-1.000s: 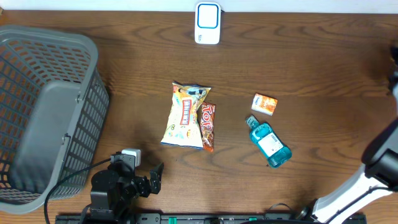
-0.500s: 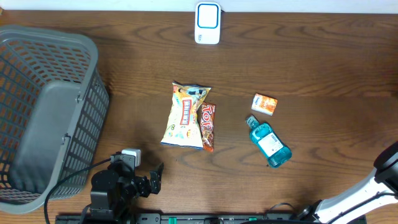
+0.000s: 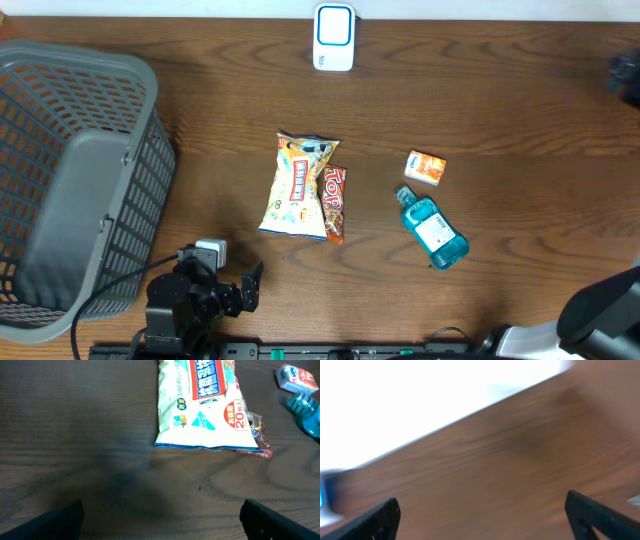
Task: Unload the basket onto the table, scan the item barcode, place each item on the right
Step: 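Move the right gripper back over the orange box on the table, then grasp the orange box with the right gripper and lift it, then hold the orange box up to the white scanner, right gripper, then carry the orange box to the right edge and release it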
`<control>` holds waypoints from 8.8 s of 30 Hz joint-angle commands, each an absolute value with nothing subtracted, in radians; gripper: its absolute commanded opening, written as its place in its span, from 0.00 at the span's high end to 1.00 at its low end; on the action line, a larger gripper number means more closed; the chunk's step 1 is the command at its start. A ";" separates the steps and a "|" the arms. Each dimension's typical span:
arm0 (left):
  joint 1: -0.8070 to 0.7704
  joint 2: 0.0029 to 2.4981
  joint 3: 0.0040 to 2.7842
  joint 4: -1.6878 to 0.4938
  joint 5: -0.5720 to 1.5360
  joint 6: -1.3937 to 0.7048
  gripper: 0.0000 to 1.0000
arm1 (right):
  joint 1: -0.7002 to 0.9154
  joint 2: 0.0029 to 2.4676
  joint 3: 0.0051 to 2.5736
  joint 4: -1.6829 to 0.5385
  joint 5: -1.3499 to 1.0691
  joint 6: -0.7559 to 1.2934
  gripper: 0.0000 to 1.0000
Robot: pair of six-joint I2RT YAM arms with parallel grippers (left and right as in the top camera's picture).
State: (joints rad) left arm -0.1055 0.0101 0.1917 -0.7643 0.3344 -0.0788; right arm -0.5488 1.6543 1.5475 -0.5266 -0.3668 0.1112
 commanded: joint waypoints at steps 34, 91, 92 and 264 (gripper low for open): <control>-0.101 0.004 0.189 -0.810 0.339 -0.077 0.00 | 0.080 1.707 1.038 -0.726 -0.167 1.023 0.40; -0.101 0.004 0.189 -0.810 0.339 -0.077 0.00 | 0.002 1.519 0.943 -0.435 -1.562 -0.303 0.99; -0.101 0.004 0.189 -0.810 0.339 -0.077 0.00 | 0.010 1.509 0.943 -0.469 -1.562 -0.342 0.99; -0.101 0.004 0.189 -0.810 0.339 -0.077 0.00 | -0.623 2.260 1.890 -0.805 0.526 -0.005 0.96</control>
State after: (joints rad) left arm -0.1055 0.0101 0.1917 -0.7643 0.3344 -0.0788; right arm -0.5774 2.2520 1.8904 -0.8093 0.5140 -0.1070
